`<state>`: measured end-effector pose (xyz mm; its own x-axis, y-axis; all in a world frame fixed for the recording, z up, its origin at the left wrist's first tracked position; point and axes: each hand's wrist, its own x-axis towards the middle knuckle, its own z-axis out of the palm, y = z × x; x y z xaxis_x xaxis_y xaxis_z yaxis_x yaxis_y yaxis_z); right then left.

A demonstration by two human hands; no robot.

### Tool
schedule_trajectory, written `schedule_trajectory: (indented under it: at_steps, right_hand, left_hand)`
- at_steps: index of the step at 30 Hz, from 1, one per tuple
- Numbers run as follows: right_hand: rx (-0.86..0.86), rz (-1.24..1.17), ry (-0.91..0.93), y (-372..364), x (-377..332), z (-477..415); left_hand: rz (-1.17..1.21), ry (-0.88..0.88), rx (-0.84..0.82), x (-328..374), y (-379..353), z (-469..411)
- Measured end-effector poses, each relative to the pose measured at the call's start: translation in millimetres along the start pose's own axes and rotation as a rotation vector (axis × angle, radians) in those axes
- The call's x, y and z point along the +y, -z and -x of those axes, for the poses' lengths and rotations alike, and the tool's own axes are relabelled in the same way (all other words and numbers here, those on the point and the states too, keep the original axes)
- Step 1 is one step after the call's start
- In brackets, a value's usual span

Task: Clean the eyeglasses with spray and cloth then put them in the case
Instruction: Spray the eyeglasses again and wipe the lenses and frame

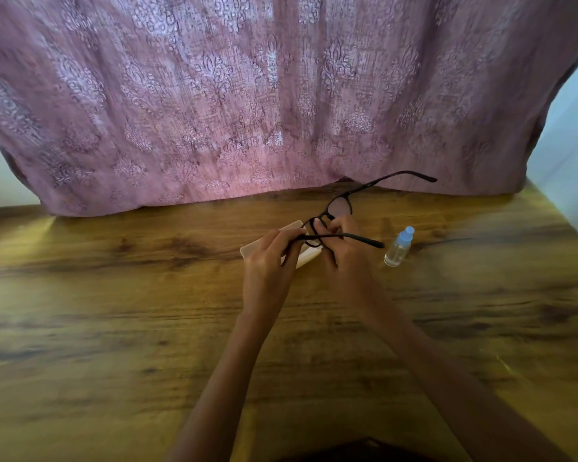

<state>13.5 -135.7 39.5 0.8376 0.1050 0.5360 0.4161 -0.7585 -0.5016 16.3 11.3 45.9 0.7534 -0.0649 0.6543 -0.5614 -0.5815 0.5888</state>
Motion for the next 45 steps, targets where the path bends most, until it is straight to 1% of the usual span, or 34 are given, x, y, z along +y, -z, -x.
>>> schedule_trajectory:
  at_steps: [7,19,25,33,37,40,45]
  right_hand:
    - [0.024,0.048,0.004,3,-1,-1]
    - [-0.022,0.046,-0.048,2,-8,4]
    - [-0.025,-0.039,0.036,2,-15,6]
    - [-0.044,-0.021,0.078,2,-17,-1]
    - [-0.05,0.0,0.04,-1,-14,-3]
    - [-0.023,-0.007,0.006,-2,-10,-7]
    - [-0.048,-0.015,0.001,0,-9,-8]
  left_hand:
    - [-0.04,0.0,-0.007,2,0,-1]
    - [-0.065,0.014,0.02,-7,2,-3]
    - [-0.077,0.034,0.034,-10,2,-3]
    - [-0.064,0.032,0.03,-9,4,-3]
    - [-0.069,0.01,0.035,-8,6,-2]
    - [-0.067,0.003,0.043,-7,7,-1]
    - [-0.064,0.025,0.037,-8,7,-1]
